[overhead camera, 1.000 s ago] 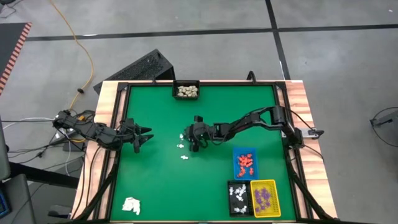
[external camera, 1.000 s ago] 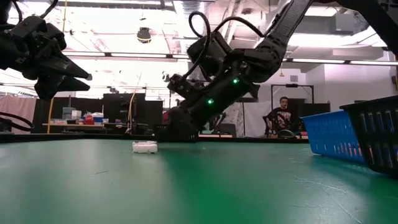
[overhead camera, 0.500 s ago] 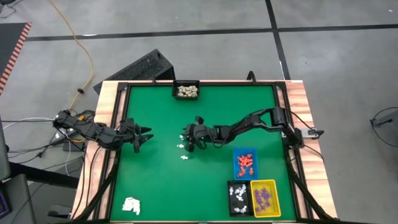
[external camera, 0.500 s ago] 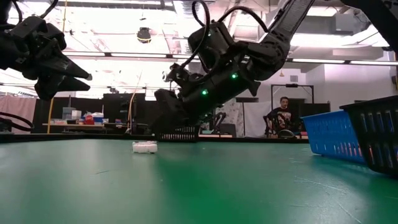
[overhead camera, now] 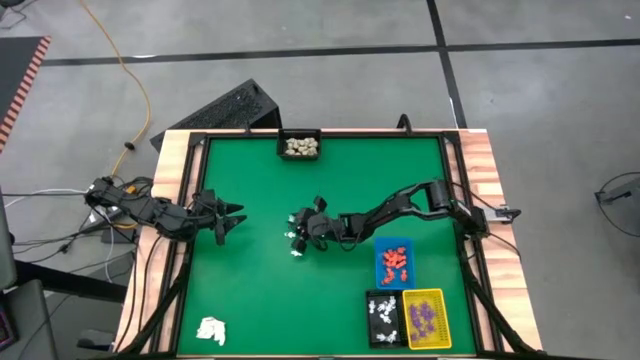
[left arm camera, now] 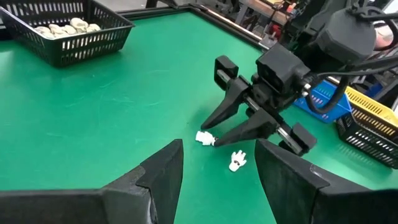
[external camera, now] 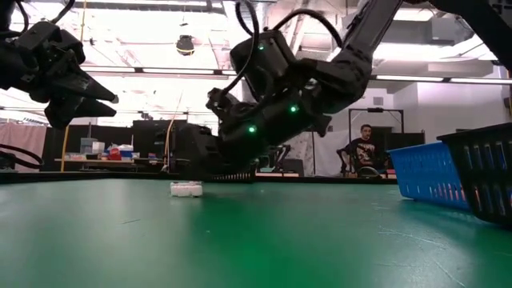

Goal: Sort Halloween decoration
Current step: Put the white skeleton toy into the bottom black bin

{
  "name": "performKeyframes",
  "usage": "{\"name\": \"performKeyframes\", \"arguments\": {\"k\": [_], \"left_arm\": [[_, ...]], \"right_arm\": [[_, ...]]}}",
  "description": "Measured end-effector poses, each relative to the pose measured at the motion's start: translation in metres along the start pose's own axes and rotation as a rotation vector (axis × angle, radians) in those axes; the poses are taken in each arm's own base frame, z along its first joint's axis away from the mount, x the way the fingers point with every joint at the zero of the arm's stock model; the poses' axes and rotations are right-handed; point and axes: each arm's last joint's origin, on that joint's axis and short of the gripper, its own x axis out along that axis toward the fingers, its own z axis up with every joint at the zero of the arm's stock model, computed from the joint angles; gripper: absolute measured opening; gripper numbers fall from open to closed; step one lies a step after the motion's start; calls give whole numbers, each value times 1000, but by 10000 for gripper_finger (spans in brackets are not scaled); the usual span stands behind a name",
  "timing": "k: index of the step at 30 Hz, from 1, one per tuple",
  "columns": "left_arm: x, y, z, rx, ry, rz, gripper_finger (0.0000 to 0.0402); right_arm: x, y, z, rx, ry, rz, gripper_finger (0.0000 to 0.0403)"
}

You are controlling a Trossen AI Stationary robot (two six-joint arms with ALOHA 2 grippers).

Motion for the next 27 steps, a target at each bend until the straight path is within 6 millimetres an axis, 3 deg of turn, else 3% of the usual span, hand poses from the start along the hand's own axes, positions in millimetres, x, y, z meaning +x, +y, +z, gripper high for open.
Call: {"name": "performKeyframes", "arguments": {"k": [7, 18, 27], "left_arm": [[0, 0, 0, -8, 2, -3, 189], [0, 0, 0, -11, 11, -19, 189], [0, -1, 0, -11, 15, -25, 189]], "right_arm": [[20, 12, -7, -16, 38, -3, 127], [5, 26, -14, -164, 119, -151, 127], [-8, 36, -19, -132, 182, -149, 127]]}}
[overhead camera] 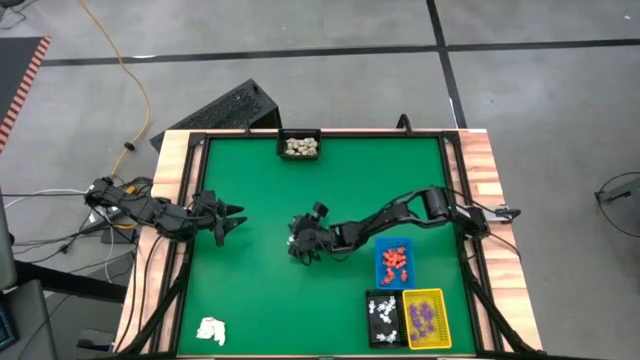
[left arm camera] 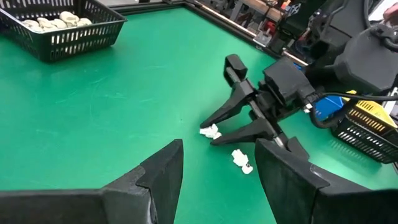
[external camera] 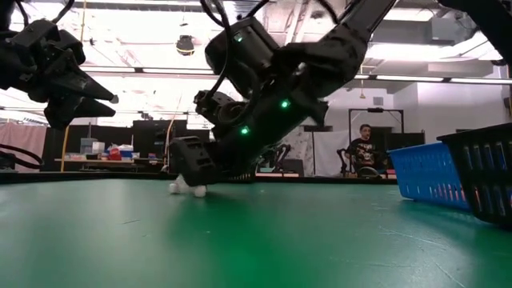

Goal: Sort Halloween decoration
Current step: Put the white skeleton toy into the bottom black bin

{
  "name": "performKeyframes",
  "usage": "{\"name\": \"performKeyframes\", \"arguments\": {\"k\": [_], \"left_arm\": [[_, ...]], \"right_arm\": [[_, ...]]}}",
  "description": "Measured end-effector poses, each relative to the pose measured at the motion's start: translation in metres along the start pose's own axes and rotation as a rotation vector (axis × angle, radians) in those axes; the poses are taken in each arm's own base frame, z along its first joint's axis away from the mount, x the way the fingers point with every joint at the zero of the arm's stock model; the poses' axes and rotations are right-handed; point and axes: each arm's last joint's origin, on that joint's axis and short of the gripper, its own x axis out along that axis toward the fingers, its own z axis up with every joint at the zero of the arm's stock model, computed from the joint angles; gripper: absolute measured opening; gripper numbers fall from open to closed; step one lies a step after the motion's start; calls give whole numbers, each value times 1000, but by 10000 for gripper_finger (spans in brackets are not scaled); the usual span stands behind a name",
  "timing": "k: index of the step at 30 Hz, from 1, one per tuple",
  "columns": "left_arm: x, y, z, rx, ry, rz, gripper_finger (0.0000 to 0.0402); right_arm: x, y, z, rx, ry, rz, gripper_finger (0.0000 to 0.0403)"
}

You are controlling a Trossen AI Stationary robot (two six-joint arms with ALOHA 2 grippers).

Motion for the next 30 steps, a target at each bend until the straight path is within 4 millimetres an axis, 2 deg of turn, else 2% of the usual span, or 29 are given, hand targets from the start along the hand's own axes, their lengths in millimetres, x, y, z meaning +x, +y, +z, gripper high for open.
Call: {"name": "performKeyframes", "arguments": {"k": [4, 9, 11, 15, 23, 28, 30], "left_arm": [[0, 0, 0, 0, 1, 0, 189], [0, 0, 0, 1, 0, 1, 189], [0, 0, 0, 4, 0, 1, 189], [0, 0, 0, 5, 1, 2, 189], [0, 0, 0, 5, 1, 1, 189], [0, 0, 0, 5, -1, 4, 189], [0, 0, 0, 2, -2, 4, 189]], "right_arm": [[-17, 6, 6, -40, -5, 5, 127], [-40, 3, 24, -79, -19, -27, 127], [-43, 0, 29, -64, -36, -30, 127], [-42, -4, 22, -54, -39, -28, 127], [-38, -12, 12, 76, -123, -7, 127], [-36, -13, 7, 130, -165, 22, 127], [-30, -11, -1, 136, -154, 46, 127]]}}
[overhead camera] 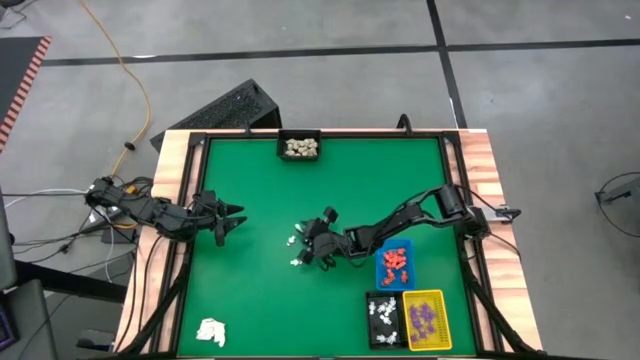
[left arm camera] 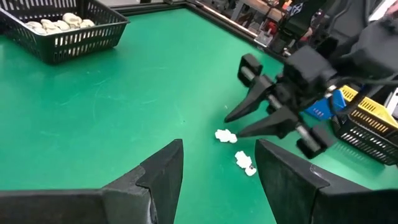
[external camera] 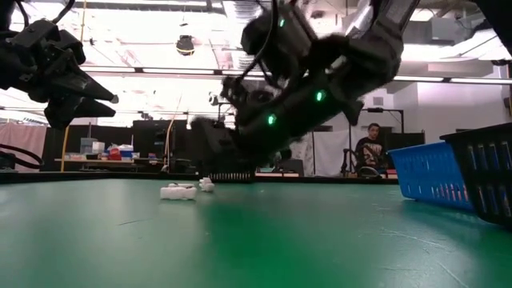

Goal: Sort Halloween decoration
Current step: Put the white skeleton toy into the bottom black bin

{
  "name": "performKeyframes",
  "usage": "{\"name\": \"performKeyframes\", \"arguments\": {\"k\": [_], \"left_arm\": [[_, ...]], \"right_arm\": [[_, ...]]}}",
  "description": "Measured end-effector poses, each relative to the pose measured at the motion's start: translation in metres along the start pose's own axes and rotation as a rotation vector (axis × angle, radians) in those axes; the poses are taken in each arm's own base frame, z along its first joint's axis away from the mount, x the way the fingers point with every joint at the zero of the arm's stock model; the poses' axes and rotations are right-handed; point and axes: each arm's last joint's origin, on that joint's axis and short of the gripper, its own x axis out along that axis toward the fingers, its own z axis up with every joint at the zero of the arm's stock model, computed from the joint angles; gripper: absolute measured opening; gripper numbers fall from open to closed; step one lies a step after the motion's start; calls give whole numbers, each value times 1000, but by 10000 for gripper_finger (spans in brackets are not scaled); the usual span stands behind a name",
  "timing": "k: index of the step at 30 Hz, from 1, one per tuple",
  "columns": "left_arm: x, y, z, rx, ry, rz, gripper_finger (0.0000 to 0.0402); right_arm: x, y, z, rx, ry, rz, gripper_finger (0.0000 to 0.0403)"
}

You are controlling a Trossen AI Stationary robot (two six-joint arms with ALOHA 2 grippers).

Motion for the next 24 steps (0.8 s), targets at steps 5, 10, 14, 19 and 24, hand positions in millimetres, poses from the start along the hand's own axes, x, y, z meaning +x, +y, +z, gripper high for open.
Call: {"name": "performKeyframes", "arguments": {"k": [5, 10, 14, 19, 24], "left_arm": [[0, 0, 0, -8, 1, -2, 189], [0, 0, 0, -9, -1, 0, 189], [0, 0, 0, -9, -1, 0, 189], [0, 0, 0, -14, -1, -1, 189], [0, 0, 0, -17, -1, -1, 189]], "right_arm": [[7, -1, -8, 16, 1, -9, 127], [14, -3, -16, 44, 16, 13, 127], [19, -5, -23, 58, 33, 5, 127], [18, -4, -25, 56, 39, -9, 119], [17, -4, -24, 51, 36, -17, 69]]}}
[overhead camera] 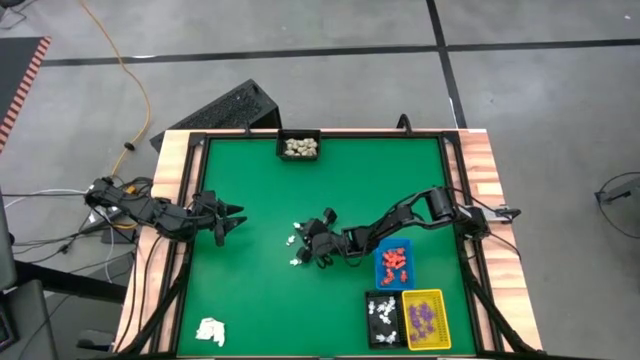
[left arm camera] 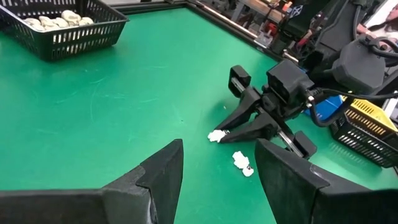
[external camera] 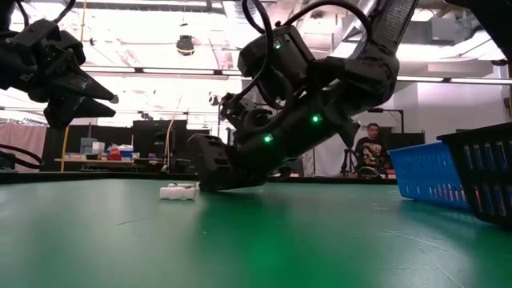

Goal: Sort Halloween decoration
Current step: Put the white skeleton toy into the bottom black bin

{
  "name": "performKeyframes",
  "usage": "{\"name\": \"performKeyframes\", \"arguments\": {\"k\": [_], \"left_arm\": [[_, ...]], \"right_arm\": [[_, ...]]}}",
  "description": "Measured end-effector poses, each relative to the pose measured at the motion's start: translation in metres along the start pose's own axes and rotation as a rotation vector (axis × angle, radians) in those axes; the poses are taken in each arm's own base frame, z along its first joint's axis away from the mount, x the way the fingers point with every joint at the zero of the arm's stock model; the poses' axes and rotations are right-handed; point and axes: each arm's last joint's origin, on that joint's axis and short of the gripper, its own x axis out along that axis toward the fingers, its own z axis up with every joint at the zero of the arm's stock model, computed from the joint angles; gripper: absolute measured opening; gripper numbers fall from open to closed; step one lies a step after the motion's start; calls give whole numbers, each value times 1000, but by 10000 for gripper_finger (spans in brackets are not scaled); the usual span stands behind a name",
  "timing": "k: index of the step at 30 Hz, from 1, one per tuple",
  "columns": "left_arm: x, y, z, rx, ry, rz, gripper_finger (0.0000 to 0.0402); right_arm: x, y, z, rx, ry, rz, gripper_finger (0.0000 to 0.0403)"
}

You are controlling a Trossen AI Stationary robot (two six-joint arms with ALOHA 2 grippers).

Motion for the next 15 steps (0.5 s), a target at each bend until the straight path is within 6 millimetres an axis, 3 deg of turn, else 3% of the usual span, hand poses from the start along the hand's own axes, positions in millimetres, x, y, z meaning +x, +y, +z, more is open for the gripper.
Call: {"name": "performKeyframes", "arguments": {"k": [5, 9, 15], "left_arm": [[0, 0, 0, -4, 0, 0, 189], [0, 0, 0, -7, 0, 0, 189], [0, 0, 0, -13, 0, -1, 189]], "right_arm": [[-3, 1, 6, 4, 1, 29, 12], [-10, 1, 18, -14, -9, 53, 17], [-36, 3, 59, -25, -71, 85, 12]]}}
